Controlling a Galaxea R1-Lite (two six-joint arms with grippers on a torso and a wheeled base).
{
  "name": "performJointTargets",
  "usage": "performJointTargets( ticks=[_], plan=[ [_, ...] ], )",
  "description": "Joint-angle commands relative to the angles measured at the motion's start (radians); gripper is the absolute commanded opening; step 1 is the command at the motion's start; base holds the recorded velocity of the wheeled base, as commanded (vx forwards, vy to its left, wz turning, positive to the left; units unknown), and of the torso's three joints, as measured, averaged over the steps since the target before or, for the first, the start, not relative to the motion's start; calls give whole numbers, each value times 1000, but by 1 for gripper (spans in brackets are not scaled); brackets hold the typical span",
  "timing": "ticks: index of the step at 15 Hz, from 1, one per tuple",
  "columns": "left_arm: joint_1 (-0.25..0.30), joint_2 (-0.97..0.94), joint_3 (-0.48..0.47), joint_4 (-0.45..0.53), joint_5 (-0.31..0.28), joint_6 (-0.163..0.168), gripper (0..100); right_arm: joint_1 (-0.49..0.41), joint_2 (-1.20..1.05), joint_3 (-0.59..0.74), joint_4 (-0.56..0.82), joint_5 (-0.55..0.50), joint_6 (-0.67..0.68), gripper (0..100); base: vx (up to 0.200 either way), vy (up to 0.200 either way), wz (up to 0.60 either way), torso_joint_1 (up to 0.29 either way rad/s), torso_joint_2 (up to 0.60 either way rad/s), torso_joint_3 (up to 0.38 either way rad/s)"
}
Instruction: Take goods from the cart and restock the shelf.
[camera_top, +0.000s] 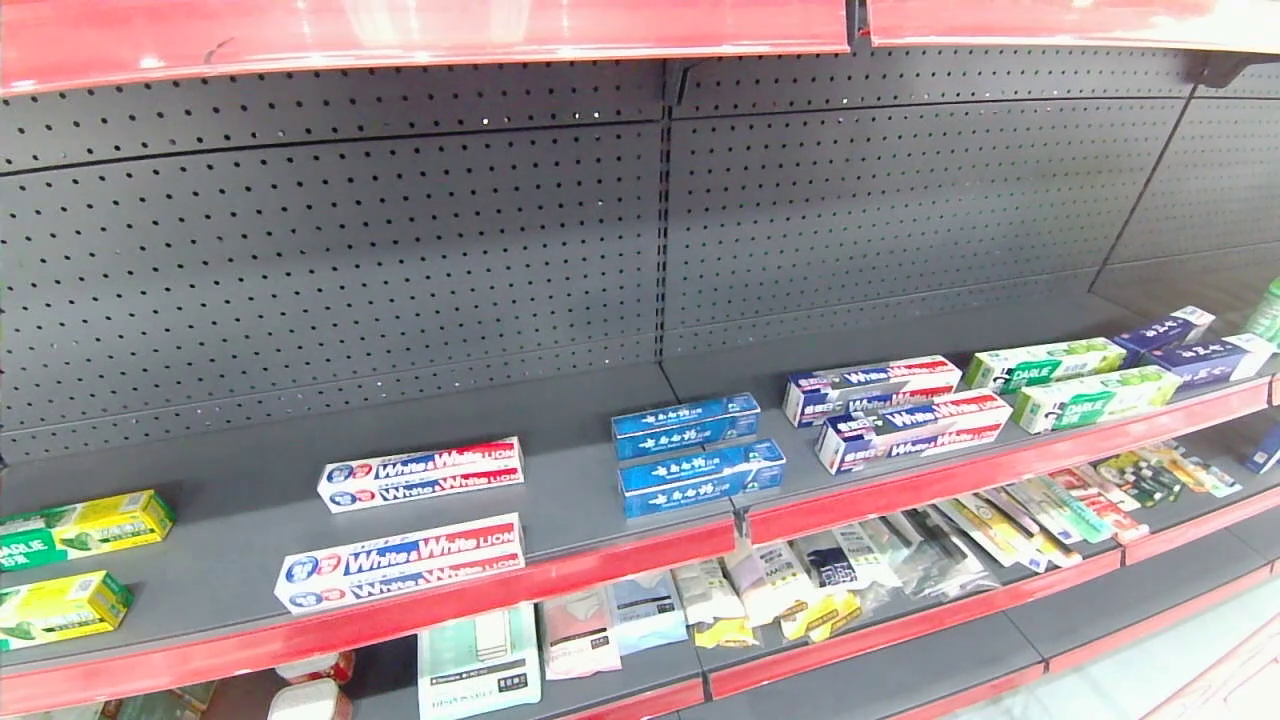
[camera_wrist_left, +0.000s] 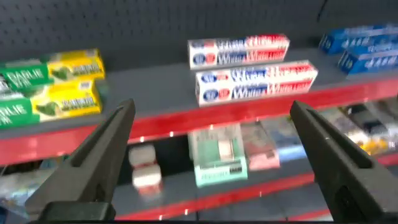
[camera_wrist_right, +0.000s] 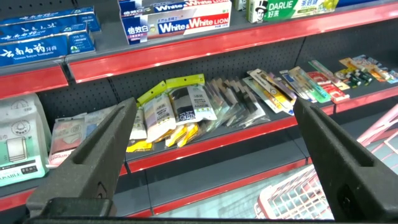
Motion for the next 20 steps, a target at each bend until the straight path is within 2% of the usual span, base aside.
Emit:
performJointTargets(
  ticks=[1, 5, 6, 7, 19, 20],
  plan=[
    [-6, -29, 42, -29, 24, 2, 100, 0, 2, 2, 0, 0, 0, 100, 0, 0, 0, 0, 0, 0],
    [-7, -29, 42, -23, 21, 17, 100, 3, 2, 0, 0, 1, -10, 100, 0, 0, 0, 0, 0, 0],
    [-7, -29, 42, -23, 24, 17, 100, 22, -8, 2, 0, 9, -7, 100, 0, 0, 0, 0, 0, 0],
    [-6, -29, 42, -23, 22, 17, 100, 80, -58, 2, 0, 20, -14, 100, 0, 0, 0, 0, 0, 0],
    [-6, -29, 42, -23, 21, 17, 100, 71, -86, 2, 0, 26, -7, 100, 0, 0, 600, 4, 3, 3],
    [-6, -29, 42, -23, 22, 17, 100, 71, -86, 2, 0, 26, -7, 100, 0, 0, 0, 0, 0, 0]
  ],
)
